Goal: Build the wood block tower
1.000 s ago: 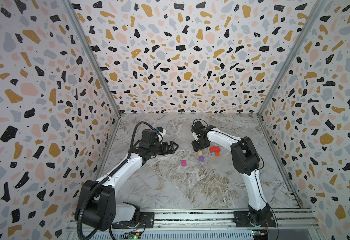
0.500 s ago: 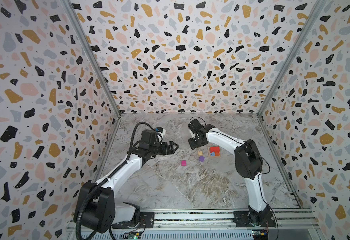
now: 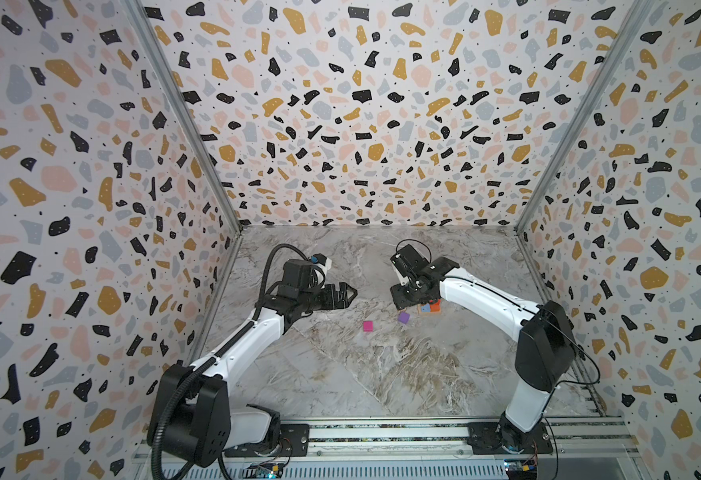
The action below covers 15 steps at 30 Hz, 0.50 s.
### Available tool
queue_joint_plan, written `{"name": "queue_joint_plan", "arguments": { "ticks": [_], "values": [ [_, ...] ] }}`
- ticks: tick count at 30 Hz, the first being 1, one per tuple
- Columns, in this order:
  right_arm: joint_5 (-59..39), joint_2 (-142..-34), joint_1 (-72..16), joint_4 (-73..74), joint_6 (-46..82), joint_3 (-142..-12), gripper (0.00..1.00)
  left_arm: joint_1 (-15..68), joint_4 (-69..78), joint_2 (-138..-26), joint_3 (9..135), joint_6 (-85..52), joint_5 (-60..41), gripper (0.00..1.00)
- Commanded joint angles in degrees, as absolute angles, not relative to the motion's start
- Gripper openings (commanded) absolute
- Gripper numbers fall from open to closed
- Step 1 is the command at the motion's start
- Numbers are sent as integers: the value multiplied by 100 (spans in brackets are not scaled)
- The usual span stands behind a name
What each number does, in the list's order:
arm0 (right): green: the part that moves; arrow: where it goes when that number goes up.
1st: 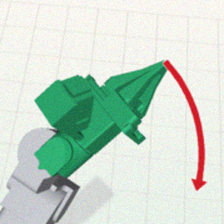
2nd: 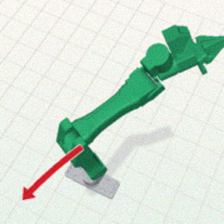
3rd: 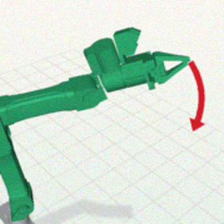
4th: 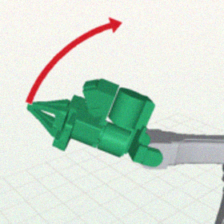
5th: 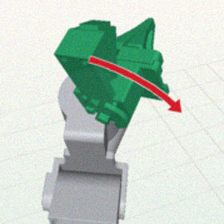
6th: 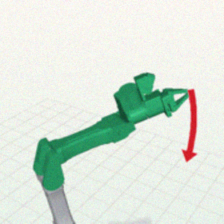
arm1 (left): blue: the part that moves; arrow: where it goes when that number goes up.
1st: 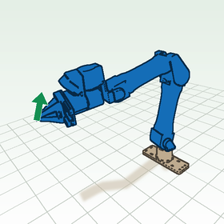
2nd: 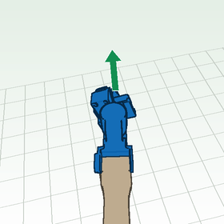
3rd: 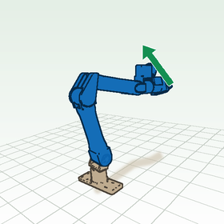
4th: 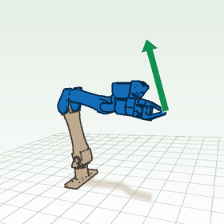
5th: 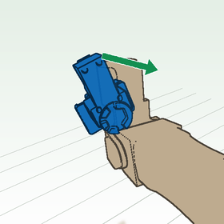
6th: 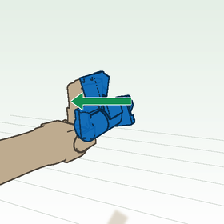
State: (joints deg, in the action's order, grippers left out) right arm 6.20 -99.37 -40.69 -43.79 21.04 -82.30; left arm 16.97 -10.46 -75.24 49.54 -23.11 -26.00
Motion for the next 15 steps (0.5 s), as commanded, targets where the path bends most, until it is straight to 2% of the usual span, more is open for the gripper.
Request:
{"name": "queue_joint_plan", "arguments": {
  "ticks": [1,7,15],
  "values": [
    [740,-9336,-4087,-4587,2377,-7797,47,1667,-928,-7438,4928,-2283,-2686,100],
    [681,-8687,-4087,-4270,2668,-6606,47,1671,-857,-7464,4914,-2360,-2761,100],
    [633,-8340,-4078,-3574,3207,-5360,47,1669,-843,-7547,4938,-2374,-2786,100]
  ]
}}
